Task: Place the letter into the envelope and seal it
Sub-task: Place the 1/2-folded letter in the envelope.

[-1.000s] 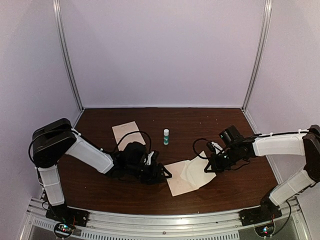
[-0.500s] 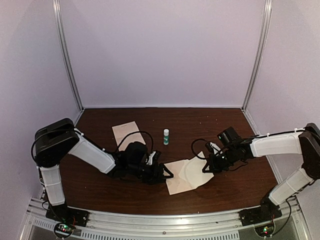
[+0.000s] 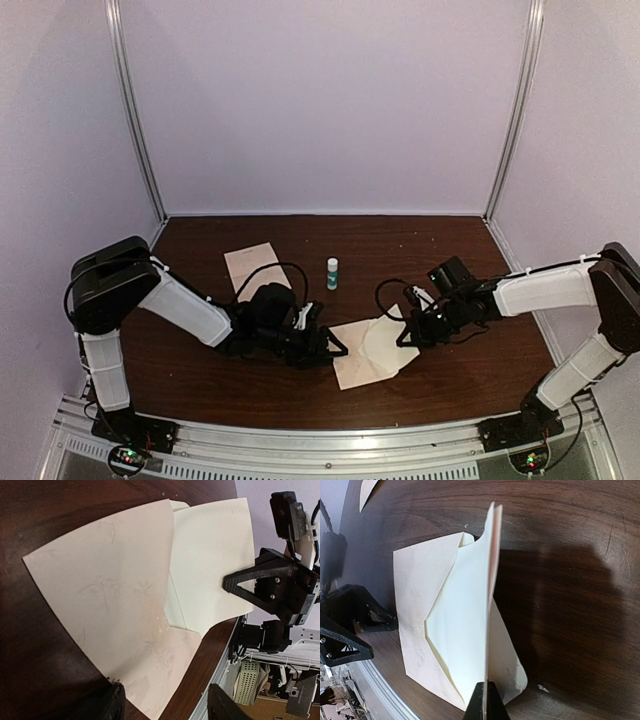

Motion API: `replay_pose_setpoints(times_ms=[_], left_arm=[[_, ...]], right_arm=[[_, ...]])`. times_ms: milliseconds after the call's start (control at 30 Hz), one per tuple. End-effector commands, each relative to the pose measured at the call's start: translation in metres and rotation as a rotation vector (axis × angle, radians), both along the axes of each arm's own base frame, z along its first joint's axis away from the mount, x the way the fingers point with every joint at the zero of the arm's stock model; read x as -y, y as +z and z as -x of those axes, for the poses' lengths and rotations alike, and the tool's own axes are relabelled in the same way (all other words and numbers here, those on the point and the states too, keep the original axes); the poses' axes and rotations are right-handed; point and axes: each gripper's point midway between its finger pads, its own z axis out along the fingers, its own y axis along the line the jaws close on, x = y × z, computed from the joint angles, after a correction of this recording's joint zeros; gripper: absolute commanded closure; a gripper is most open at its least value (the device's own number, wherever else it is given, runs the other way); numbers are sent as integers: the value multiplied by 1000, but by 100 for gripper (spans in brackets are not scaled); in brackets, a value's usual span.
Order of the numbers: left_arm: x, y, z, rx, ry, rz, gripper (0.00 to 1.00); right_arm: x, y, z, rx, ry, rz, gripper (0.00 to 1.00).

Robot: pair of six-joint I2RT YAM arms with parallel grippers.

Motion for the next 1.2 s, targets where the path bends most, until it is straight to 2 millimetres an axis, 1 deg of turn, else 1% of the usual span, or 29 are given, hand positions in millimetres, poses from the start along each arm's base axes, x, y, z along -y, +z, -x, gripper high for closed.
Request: replay_pose_setpoints(times_ms=[0, 333, 533, 767, 933, 1067, 1167], left_arm=[[-1, -12, 1, -4, -9, -27, 43], [0, -11, 1, -3, -10, -22, 43], [0, -10, 0, 0, -10, -18, 43], [2, -9, 0, 0, -14, -13, 43], [2, -8, 1, -1, -16, -5, 43], [1, -6, 0, 3, -8, -5, 43], [-1, -2, 0, 11, -1, -2, 43]], right_arm=[[-9, 2, 0, 5, 6, -27, 100], [-28, 0, 6, -6, 28, -59, 100], [-40, 2, 7, -5, 36, -82, 100], [-54, -1, 9, -13, 49, -99, 100], [-57, -1, 10, -18, 52, -98, 100], [-53, 2, 10, -9, 57, -72, 83], [-48, 8, 8, 12, 63, -36, 71]])
